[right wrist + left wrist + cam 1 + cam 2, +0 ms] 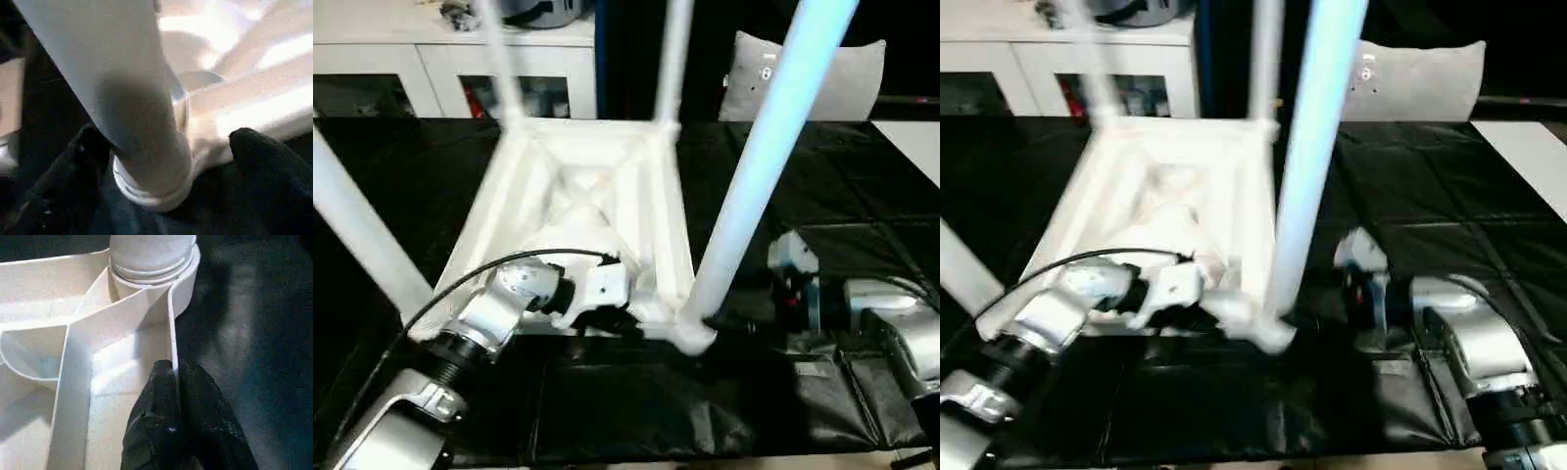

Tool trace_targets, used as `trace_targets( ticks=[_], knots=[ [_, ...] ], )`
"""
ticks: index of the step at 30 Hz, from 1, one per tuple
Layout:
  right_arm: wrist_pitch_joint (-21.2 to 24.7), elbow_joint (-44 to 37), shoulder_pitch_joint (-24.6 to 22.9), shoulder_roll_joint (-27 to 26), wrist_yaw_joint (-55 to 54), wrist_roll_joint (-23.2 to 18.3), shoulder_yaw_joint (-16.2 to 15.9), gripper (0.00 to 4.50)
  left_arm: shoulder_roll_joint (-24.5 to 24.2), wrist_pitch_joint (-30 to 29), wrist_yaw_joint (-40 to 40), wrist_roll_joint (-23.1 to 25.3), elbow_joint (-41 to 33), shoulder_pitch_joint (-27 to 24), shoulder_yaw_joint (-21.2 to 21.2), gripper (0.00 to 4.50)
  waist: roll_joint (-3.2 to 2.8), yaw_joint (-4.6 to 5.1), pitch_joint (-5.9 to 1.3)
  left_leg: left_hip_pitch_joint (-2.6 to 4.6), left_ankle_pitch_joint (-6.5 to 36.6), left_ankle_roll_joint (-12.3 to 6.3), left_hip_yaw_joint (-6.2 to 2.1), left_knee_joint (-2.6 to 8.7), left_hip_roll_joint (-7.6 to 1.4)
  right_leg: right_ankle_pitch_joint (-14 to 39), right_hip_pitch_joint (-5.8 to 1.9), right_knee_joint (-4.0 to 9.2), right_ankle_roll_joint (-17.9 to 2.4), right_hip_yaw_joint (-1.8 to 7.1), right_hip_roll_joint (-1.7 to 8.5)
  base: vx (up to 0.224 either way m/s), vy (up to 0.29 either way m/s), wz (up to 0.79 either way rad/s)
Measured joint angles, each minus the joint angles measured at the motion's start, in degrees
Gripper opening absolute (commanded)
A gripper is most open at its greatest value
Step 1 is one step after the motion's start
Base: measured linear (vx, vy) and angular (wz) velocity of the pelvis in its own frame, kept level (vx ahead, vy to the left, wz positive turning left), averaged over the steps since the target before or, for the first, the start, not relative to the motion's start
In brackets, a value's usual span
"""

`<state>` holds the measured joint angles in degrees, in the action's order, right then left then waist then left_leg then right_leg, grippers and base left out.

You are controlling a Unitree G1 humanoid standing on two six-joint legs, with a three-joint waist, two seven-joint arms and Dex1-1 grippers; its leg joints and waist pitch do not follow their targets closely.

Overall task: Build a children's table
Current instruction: Rotate leg to tighten

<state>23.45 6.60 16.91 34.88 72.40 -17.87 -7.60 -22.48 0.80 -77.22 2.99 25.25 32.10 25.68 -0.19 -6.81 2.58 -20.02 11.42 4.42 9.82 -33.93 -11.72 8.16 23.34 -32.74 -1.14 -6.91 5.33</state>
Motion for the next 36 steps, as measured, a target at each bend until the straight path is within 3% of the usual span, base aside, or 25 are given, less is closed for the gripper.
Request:
trace_targets(
  ticks=[3,19,24,29,31,32,34,36],
  knots=[
    [0.17,-1.61,-0.38,0.0,1.87,-0.63,-0.97,3.64,-0.12,1.34,-1.4,-0.18,0.0,0.05,0.91,0.0,0.25,0.05,0.11,0.0,0.07,0.17,0.05,-0.12,0.0,0.03,-0.03,-0.24,0.05,0.1,0.02,0.0,0.0,0.0],
    [3.44,-3.18,-1.36,0.27,5.46,-4.04,-2.38,2.35,0.18,3.4,-3.09,-0.73,0.99,0.42,1.37,0.0,0.26,0.12,0.11,-0.01,0.05,0.18,0.03,-0.3,-0.03,0.04,-0.11,-0.28,0.06,0.11,0.02,0.0,0.0,0.0],
    [6.41,-4.23,-1.59,-3.29,0.32,-4.26,-0.69,2.19,0.18,-1.53,-1.74,-0.9,0.74,0.41,-0.04,0.0,0.25,0.65,0.1,0.05,0.01,0.24,0.03,-0.29,-0.04,0.04,-0.21,-0.34,0.06,0.1,0.01,0.0,0.0,0.0],
    [9.09,-3.45,-1.13,-8.45,-12.24,-3.04,2.67,2.18,2.98,-10.6,6.74,1.08,0.23,0.44,-2.89,0.0,0.26,2.47,0.11,0.07,-0.06,0.29,0.0,-0.49,-0.03,0.04,-0.24,-0.2,0.07,0.01,0.02,0.0,0.0,0.0],
    [9.85,-1.62,1.07,-12.34,-20.44,-0.05,3.89,2.17,5.34,-14.99,12.64,1.89,0.21,0.55,-4.3,0.0,0.28,4.33,0.13,0.02,-0.06,0.29,-0.1,-0.7,-0.09,0.04,-0.23,0.02,0.07,-0.29,0.03,0.0,0.0,0.0],
    [10.12,-1.09,1.86,-13.65,-23.72,0.95,4.27,2.16,6.47,-16.55,14.85,2.14,0.19,0.61,-4.67,0.0,0.27,5.11,0.13,0.0,-0.06,0.29,-0.22,-0.69,-0.11,0.04,-0.28,0.32,0.08,-0.54,0.03,0.0,0.0,0.0],
    [11.06,0.11,3.33,-16.89,-30.82,2.8,5.95,2.09,9.32,-20.21,19.81,2.57,-0.18,0.6,-5.61,0.0,0.18,6.38,0.13,-0.07,-0.06,0.29,-0.7,-0.65,-0.22,0.04,-0.52,1.42,0.08,-1.85,0.16,0.0,0.0,0.0],
    [11.56,0.91,4.18,-19.43,-36.34,3.72,7.5,2.06,11.76,-22.39,23.66,2.87,-0.22,0.5,-6.47,0.0,0.16,7.0,0.14,-0.29,-0.06,0.29,-1.32,-0.58,-0.29,0.04,-0.7,2.17,0.08,-2.45,0.13,0.0,0.0,0.0]
  ],
)
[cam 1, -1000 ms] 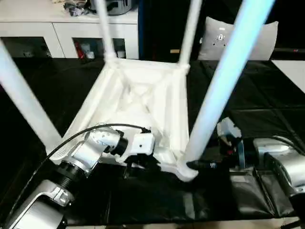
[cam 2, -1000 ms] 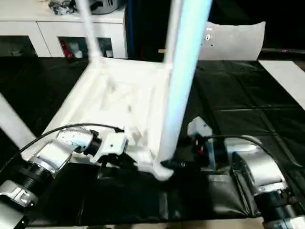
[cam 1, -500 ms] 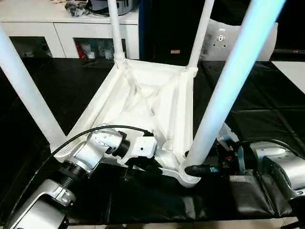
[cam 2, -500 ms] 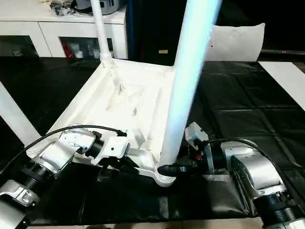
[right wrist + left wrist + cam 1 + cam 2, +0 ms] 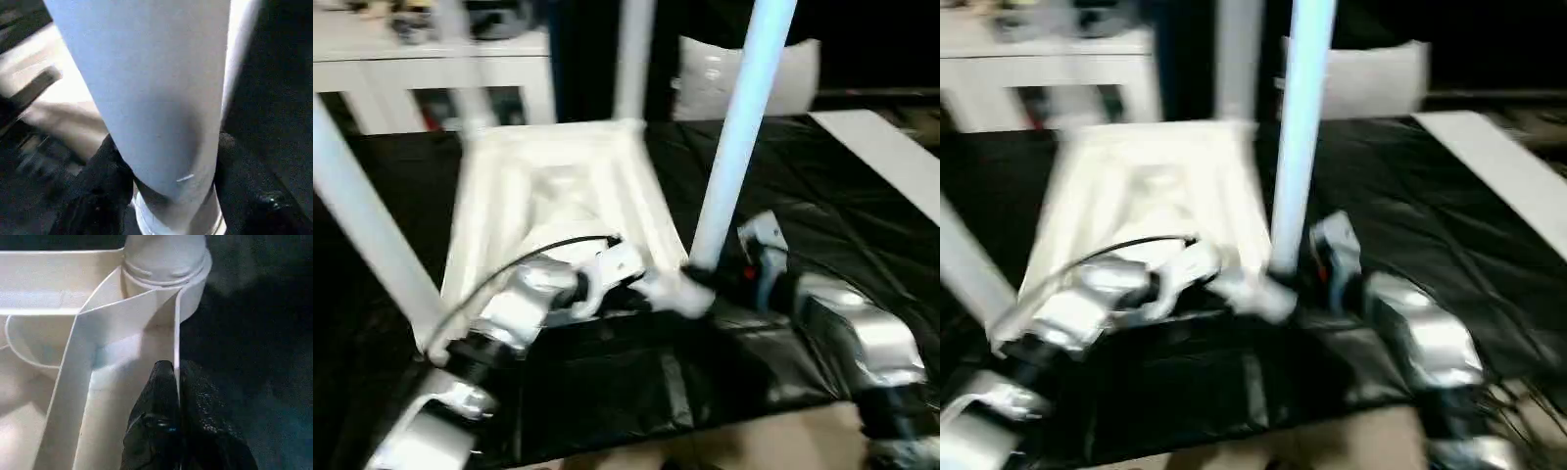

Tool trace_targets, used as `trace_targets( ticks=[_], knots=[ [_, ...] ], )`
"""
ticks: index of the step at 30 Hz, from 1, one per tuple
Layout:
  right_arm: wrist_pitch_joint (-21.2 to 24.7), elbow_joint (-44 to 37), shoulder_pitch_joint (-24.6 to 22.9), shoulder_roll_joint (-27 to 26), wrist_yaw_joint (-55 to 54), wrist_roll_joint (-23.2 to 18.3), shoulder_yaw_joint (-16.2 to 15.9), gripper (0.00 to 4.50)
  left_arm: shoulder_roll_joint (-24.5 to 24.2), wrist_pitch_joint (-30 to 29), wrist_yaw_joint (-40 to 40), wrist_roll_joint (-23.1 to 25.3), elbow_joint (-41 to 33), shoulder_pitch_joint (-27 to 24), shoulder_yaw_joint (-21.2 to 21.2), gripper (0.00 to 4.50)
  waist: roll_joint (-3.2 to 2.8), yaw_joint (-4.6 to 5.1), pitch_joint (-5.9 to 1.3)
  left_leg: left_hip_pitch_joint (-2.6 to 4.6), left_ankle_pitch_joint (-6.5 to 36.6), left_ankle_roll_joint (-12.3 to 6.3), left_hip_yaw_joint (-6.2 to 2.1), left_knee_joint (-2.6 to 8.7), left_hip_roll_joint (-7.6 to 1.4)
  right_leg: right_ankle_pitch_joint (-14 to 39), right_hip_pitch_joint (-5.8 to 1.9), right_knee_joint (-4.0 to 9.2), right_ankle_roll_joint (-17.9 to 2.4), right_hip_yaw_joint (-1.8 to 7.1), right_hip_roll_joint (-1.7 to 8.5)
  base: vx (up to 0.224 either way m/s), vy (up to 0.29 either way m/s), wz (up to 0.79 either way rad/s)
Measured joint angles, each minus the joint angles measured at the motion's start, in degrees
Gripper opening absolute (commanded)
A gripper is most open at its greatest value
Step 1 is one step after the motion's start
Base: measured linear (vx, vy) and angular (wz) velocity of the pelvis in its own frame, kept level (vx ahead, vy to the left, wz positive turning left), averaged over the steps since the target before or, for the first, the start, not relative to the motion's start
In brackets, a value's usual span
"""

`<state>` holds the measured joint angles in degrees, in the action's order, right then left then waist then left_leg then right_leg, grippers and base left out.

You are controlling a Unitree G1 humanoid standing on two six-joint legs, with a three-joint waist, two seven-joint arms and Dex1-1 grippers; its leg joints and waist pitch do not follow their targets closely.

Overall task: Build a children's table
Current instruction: Rotate leg to tighten

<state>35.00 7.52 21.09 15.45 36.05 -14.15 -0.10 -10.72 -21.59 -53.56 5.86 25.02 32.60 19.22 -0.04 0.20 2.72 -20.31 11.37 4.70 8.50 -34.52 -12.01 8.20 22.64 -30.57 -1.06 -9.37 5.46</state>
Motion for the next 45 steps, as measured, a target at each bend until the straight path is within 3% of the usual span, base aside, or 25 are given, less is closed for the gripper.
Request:
trace_targets(
  ticks=[4,6,9,12,17,22,25,30,31,35,38,45],
  knots=[
    [0.51,1.84,1.68,-4.66,-10.12,0.79,3.29,2.06,5.94,-4.77,9.04,0.94,0.01,-0.07,-1.58,0.0,-0.14,1.01,0.04,0.2,0.09,-0.15,-0.11,0.03,0.18,0.0,-0.42,0.47,0.0,-0.13,0.12,0.0,0.0,0.0],
    [-1.19,2.37,1.62,-4.57,-10.45,1.29,3.23,2.74,6.8,-5.18,10.25,1.12,-0.03,-0.01,-1.54,0.0,-0.15,1.0,0.03,0.22,0.16,-0.24,-0.09,0.07,0.21,0.0,-0.44,0.47,0.0,-0.09,0.15,0.0,0.0,0.0],
    [-3.39,2.6,1.15,-4.08,-9.46,1.68,2.56,2.85,6.91,-5.18,10.25,1.12,-0.47,0.01,-1.07,0.0,-0.21,0.76,0.03,0.2,0.18,-0.25,-0.02,0.35,0.31,-0.06,-0.41,0.34,-0.02,0.16,0.14,0.0,0.0,0.0],
    [-4.63,2.17,0.48,-2.89,-7.31,1.84,2.53,3.18,6.57,-4.26,9.13,1.13,-1.03,-0.09,-0.04,0.0,-0.2,-0.24,0.04,0.16,0.23,-0.28,0.17,0.45,0.49,-0.19,-0.1,-0.43,-0.1,0.76,0.15,0.0,0.0,0.0],
    [-7.79,1.44,-1.23,2.12,1.41,0.37,1.32,3.58,3.52,0.24,4.78,0.85,-1.42,-0.23,1.49,0.0,-0.21,-1.49,0.03,0.15,0.13,-0.39,0.37,0.62,0.41,-0.51,0.54,-1.49,-0.41,0.8,0.11,0.0,0.0,0.0],
    [-9.52,-0.73,-3.27,10.04,14.24,-1.13,-1.7,4.06,-1.31,5.84,-2.29,-0.02,-1.6,-0.68,2.7,0.0,-0.23,-3.53,0.04,0.22,0.09,-0.43,0.41,1.02,0.13,-0.38,0.64,-1.55,-0.68,0.65,-0.23,0.0,0.0,0.0],
    [-9.55,-1.04,-3.32,13.66,20.68,-1.92,-2.83,4.29,-4.82,10.04,-7.55,-1.18,-1.6,-0.91,3.62,0.0,-0.21,-4.21,0.04,0.19,0.08,-0.39,0.45,0.88,0.15,-0.38,0.64,-1.55,-0.68,0.76,-0.16,0.0,0.0,0.0],
    [-9.7,-1.13,-3.31,17.73,28.13,-3.12,-3.97,4.29,-7.55,14.29,-13.34,-1.82,-1.58,-1.06,4.49,0.0,-0.18,-5.47,0.06,0.27,0.1,-0.33,0.6,0.57,0.2,-0.39,0.62,-1.54,-0.67,1.07,-0.11,0.0,0.0,0.0],
    [-9.98,-1.14,-3.31,18.24,29.62,-3.51,-4.49,4.04,-8.06,14.99,-14.36,-1.86,-1.55,-1.06,4.74,0.0,-0.18,-5.59,0.06,0.28,0.1,-0.34,0.74,0.57,0.19,-0.4,0.61,-1.56,-0.67,1.18,-0.1,0.0,0.0,0.0],
    [-11.05,-1.21,-3.32,20.31,36.22,-4.58,-6.12,3.91,-10.42,18.83,-18.59,-2.47,-1.25,-1.05,6.09,0.0,-0.09,-5.92,0.08,0.26,0.1,-0.34,1.02,0.58,0.17,-0.39,0.6,-1.63,-0.65,1.45,-0.09,0.0,0.0,0.0],
    [-10.88,-1.67,-3.41,21.04,39.73,-5.68,-7.4,3.54,-11.45,21.14,-21.22,-2.74,-0.47,-0.62,6.62,0.0,-0.03,-6.39,0.07,0.27,0.1,-0.34,1.12,0.58,0.17,-0.39,0.59,-1.68,-0.63,1.54,-0.1,0.0,0.0,0.0],
    [-11.64,-2.21,-3.42,20.51,41.56,-6.09,-9.35,3.06,-11.85,23.3,-24.03,-3.02,-0.13,-0.42,7.2,0.0,0.06,-6.85,0.06,0.33,0.1,-0.34,1.2,0.58,0.19,-0.4,0.59,-1.7,-0.6,1.91,-0.11,0.0,0.0,0.0]
  ],
)
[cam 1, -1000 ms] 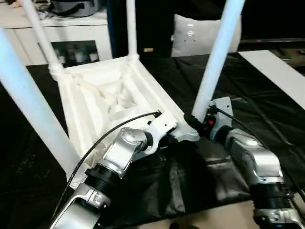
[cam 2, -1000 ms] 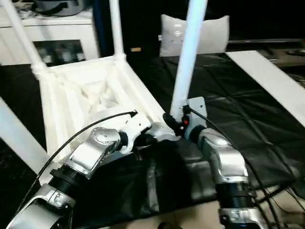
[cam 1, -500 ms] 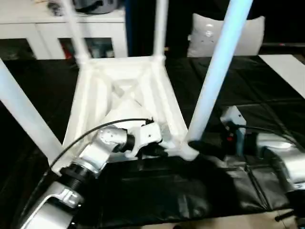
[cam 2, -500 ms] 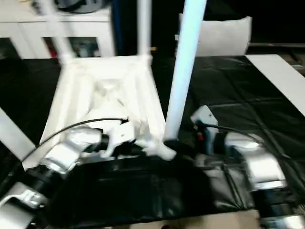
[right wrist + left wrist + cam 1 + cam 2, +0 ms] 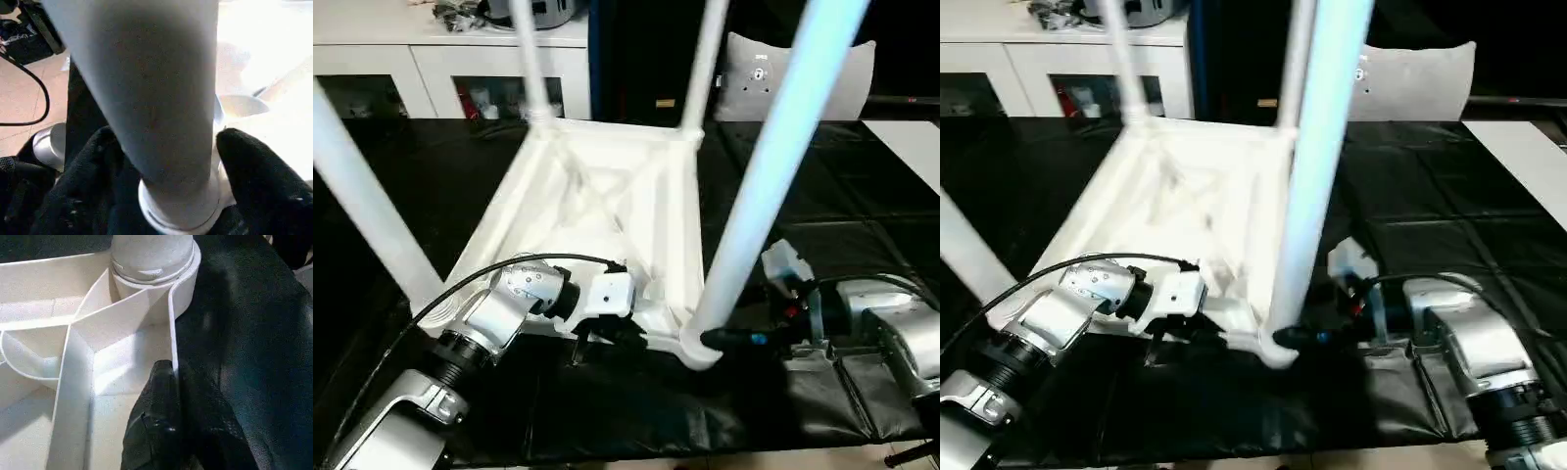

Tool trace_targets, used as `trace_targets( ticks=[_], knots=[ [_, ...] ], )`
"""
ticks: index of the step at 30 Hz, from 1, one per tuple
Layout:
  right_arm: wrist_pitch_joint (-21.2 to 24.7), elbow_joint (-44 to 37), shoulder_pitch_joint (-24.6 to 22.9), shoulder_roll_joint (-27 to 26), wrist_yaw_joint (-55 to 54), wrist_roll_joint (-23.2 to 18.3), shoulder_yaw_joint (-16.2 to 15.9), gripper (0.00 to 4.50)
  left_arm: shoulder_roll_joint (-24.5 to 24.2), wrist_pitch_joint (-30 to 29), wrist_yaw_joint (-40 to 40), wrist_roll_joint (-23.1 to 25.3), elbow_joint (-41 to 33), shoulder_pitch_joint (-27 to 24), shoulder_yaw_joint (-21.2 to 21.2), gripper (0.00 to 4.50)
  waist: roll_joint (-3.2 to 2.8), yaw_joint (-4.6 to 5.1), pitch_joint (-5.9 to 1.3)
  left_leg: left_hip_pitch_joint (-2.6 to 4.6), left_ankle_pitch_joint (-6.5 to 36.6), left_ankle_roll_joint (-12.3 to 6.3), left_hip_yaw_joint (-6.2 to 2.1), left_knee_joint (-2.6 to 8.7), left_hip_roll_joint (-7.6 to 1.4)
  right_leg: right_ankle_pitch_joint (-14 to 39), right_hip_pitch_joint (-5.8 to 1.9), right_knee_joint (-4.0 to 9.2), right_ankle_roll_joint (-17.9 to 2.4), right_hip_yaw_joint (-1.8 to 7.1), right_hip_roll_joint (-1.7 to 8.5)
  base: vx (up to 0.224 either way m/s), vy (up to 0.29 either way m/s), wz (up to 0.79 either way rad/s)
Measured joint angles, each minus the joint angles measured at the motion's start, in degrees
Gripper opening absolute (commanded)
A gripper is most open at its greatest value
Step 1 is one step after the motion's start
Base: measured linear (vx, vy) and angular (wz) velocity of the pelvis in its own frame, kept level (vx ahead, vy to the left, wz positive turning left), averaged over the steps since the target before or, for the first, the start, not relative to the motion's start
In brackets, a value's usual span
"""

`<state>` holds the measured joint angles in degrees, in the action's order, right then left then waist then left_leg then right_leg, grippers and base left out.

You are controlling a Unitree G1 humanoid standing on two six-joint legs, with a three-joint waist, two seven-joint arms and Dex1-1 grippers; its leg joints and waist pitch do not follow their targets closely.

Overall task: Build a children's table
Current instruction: Rotate leg to tighten

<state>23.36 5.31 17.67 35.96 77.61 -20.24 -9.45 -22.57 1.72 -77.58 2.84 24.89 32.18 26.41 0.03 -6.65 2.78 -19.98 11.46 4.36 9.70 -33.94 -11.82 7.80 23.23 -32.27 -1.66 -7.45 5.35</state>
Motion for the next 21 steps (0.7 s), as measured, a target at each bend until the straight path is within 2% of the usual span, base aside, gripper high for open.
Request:
trace_targets(
  ticks=[10,12,15,18,20,21],
  knots=[
    [1.0,0.35,0.05,-0.4,0.26,-0.33,-0.38,2.26,-0.03,0.29,-0.8,-0.71,0.95,0.39,0.1,0.0,0.06,0.02,0.0,0.04,0.0,0.0,0.05,0.0,0.01,0.01,0.02,-0.09,0.07,0.17,-0.03,0.0,0.0,0.0],
    [2.47,-0.11,0.03,-1.15,-0.97,-0.45,-0.03,2.09,0.45,-1.57,-0.78,-1.13,0.93,0.38,-0.44,0.0,0.06,0.13,0.0,0.07,0.0,0.0,0.06,0.0,0.0,0.01,0.02,-0.14,0.07,0.18,-0.05,0.0,0.0,0.0],
    [5.65,-1.09,0.08,-4.83,-7.41,-0.3,1.0,2.08,0.66,-7.33,1.63,-1.11,0.9,0.39,-2.55,0.0,0.05,0.5,0.0,0.27,-0.01,0.25,0.08,-0.04,0.03,0.02,0.06,-0.43,0.09,0.29,-0.06,0.0,0.0,0.0],
    [8.84,-1.03,0.83,-8.84,-16.22,0.93,3.02,2.04,1.81,-12.24,6.68,-0.52,0.88,0.43,-4.13,0.0,0.1,1.7,0.03,0.56,0.0,0.63,0.07,-0.08,0.04,0.03,-0.01,-0.5,0.1,0.28,-0.06,0.0,0.0,0.0],
    [11.3,0.7,3.02,-12.99,-24.94,2.73,5.18,2.04,3.9,-15.47,12.2,0.98,0.89,0.78,-5.43,0.0,0.17,3.49,0.08,0.56,-0.04,0.7,-0.04,-0.35,-0.02,0.03,0.0,-0.37,0.11,0.0,-0.07,0.0,0.0,0.0],
    [12.2,1.88,4.21,-14.95,-29.09,3.57,6.16,2.03,5.32,-17.45,15.05,1.49,0.88,0.91,-6.08,0.0,0.12,4.46,0.06,0.45,-0.04,0.7,-0.13,-0.52,-0.05,0.03,-0.07,-0.04,0.11,-0.48,-0.06,0.0,0.0,0.0]
  ],
)
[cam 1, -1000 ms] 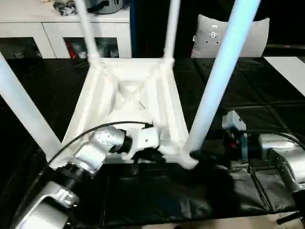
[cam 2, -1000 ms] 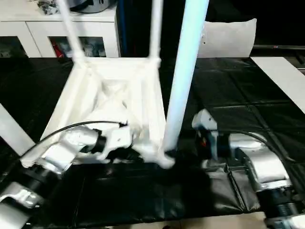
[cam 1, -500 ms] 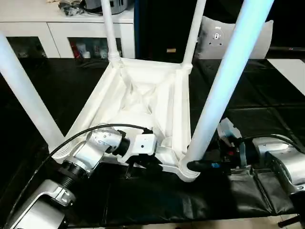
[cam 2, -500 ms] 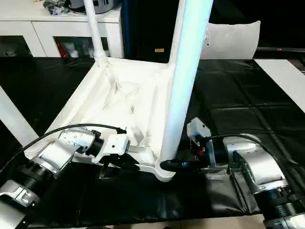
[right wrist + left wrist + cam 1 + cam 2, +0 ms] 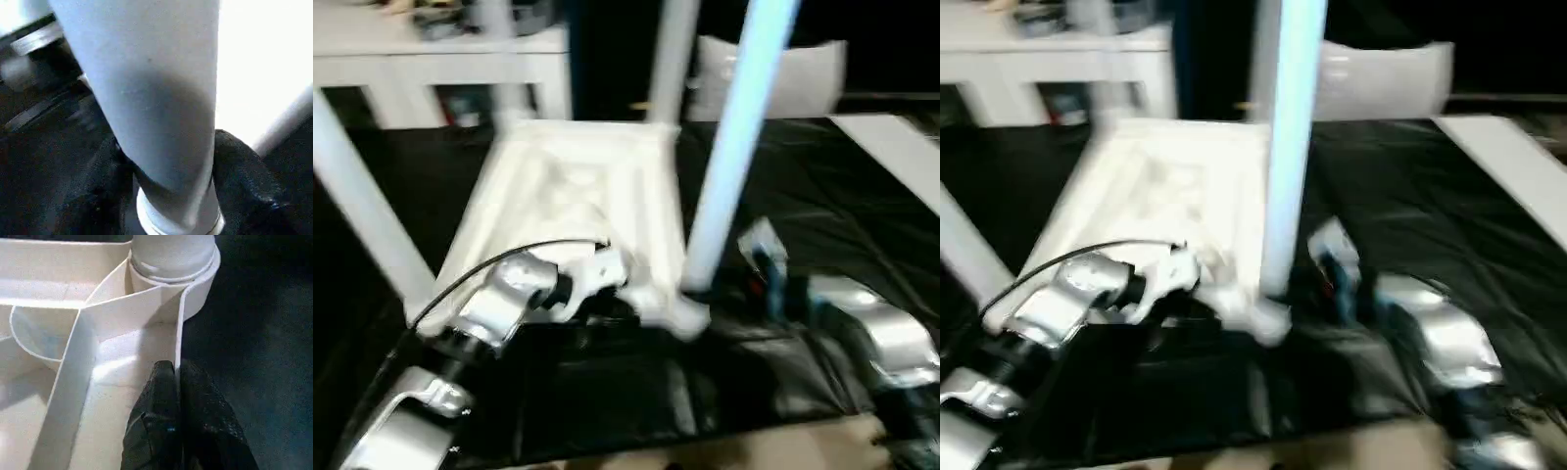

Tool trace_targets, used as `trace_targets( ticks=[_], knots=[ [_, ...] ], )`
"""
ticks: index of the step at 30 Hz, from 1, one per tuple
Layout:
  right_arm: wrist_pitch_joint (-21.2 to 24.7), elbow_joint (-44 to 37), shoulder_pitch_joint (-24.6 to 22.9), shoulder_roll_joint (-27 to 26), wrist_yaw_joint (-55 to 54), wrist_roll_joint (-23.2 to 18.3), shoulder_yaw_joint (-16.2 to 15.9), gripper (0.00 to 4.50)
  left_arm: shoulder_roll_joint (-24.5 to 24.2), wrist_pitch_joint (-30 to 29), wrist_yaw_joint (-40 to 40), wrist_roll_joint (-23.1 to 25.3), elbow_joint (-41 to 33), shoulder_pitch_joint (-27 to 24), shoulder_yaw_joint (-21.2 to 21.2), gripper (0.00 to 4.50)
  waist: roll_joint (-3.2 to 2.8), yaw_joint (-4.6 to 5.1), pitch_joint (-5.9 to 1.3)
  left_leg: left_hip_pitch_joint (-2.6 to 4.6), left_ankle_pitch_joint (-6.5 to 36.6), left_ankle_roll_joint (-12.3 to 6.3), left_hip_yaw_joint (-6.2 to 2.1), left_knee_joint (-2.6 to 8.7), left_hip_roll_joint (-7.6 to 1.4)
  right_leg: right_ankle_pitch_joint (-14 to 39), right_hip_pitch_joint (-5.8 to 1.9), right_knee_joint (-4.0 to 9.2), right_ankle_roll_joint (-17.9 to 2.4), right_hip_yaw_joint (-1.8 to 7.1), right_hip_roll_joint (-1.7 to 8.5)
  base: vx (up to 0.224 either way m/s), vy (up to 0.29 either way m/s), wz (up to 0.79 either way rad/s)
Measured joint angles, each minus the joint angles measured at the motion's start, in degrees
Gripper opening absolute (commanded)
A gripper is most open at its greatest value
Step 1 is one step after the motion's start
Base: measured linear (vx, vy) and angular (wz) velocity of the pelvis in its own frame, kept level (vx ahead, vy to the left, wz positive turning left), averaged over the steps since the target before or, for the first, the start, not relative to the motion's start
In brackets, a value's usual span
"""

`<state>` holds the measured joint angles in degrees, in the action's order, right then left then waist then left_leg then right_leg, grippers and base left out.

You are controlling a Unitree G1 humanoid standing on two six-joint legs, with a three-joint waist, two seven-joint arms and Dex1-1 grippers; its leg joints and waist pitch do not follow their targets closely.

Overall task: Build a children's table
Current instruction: Rotate leg to tighten

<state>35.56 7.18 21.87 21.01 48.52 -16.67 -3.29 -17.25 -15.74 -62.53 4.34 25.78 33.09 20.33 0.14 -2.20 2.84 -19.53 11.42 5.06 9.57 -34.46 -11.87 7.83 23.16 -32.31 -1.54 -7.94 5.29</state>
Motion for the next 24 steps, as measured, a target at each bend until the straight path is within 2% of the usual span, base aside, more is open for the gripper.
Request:
trace_targets(
  ticks=[1,2,4,7,8,9,11,13,16,19,24],
  knots=[
    [0.54,1.08,1.3,-2.03,-4.77,1.37,1.05,2.01,2.04,-2.42,3.55,0.54,0.0,0.37,-0.57,0.0,-0.03,0.94,0.0,-0.1,0.0,0.0,-0.23,-0.07,-0.15,0.0,-0.05,0.59,0.0,-0.84,0.15,0.0,0.0,0.0],
    [0.6,2.02,2.17,-3.39,-8.24,2.07,1.65,2.01,3.66,-4.38,6.11,0.59,-0.01,0.42,-1.19,0.0,-0.05,1.53,0.0,-0.51,0.0,-0.01,-0.64,-0.05,-0.19,-0.01,-0.15,1.16,0.01,-1.29,0.12,0.0,0.0,0.0],
    [0.59,3.2,3.0,-5.77,-14.36,3.32,3.18,2.01,6.74,-7.26,10.55,0.77,-0.07,0.31,-2.07,0.0,-0.11,2.68,0.02,-0.71,0.01,-0.01,-1.23,-0.04,-0.65,-0.01,-0.5,2.26,0.01,-2.36,0.11,0.0,0.0,0.0],
    [-1.43,4.69,3.4,-7.91,-20.04,4.23,4.05,2.01,10.37,-10.5,16.03,1.4,-0.74,0.05,-2.57,0.0,-0.12,3.43,0.02,-0.45,0.07,-0.1,-1.18,-0.03,-0.39,-0.01,-0.61,2.32,0.0,-2.22,0.23,0.0,0.0,0.0],
    [-2.23,4.92,3.4,-8.14,-20.51,4.49,4.1,2.53,10.81,-10.82,16.79,1.62,-1.02,-0.03,-2.58,0.0,-0.14,3.42,0.03,-0.47,0.07,-0.11,-1.18,0.0,-0.2,-0.02,-0.56,2.31,0.0,-2.21,0.27,0.0,0.0,0.0],
    [-2.68,4.94,3.39,-8.29,-20.58,4.75,4.12,2.66,10.96,-11.02,17.16,1.65,-1.31,-0.1,-2.6,0.0,-0.16,3.41,0.03,-0.51,0.07,-0.11,-1.18,0.05,-0.13,-0.02,-0.51,2.3,0.0,-2.2,0.28,0.0,0.0,0.0],
    [-3.22,5.17,3.37,-8.47,-20.8,5.19,4.26,2.66,11.43,-11.39,17.18,1.65,-2.09,-0.3,-2.35,0.0,-0.17,3.06,0.03,-0.6,0.08,-0.12,-1.2,0.19,-0.15,-0.06,-0.43,2.21,-0.02,-2.06,0.31,0.0,0.0,0.0],
    [-3.3,5.05,3.13,-8.59,-20.58,5.11,5.11,2.98,12.02,-11.42,17.12,1.66,-2.82,-0.43,-1.42,0.0,-0.17,1.97,0.03,-0.58,0.16,-0.25,-1.0,0.25,0.05,-0.34,-0.25,1.79,-0.06,-1.57,0.41,0.0,0.0,0.0],
    [-4.88,4.1,1.81,-7.01,-18.24,5.05,4.4,3.16,11.83,-10.94,16.33,1.64,-3.14,-0.59,-0.89,0.0,-0.16,1.19,0.03,-0.54,0.41,-0.22,-0.77,0.25,0.2,-0.43,-0.07,1.04,-0.05,-0.95,0.41,0.0,0.0,0.0],
    [-7.04,3.21,0.2,-4.27,-14.28,4.85,3.21,3.56,10.74,-8.73,14.65,1.56,-3.25,-0.67,0.08,0.0,-0.16,0.17,0.03,-0.52,0.46,-0.14,-0.72,0.27,0.1,-0.45,0.14,0.48,-0.08,-0.85,0.21,0.0,0.0,0.0],
    [-8.48,2.13,-1.61,-0.63,-6.75,2.73,2.83,3.91,7.99,-5.66,11.23,1.04,-3.36,-0.92,0.51,0.0,-0.23,-1.11,0.0,-0.52,0.39,-0.2,-0.75,0.49,-0.06,-0.33,0.37,0.14,-0.28,-0.81,-0.02,0.0,0.0,0.0]
  ],
)
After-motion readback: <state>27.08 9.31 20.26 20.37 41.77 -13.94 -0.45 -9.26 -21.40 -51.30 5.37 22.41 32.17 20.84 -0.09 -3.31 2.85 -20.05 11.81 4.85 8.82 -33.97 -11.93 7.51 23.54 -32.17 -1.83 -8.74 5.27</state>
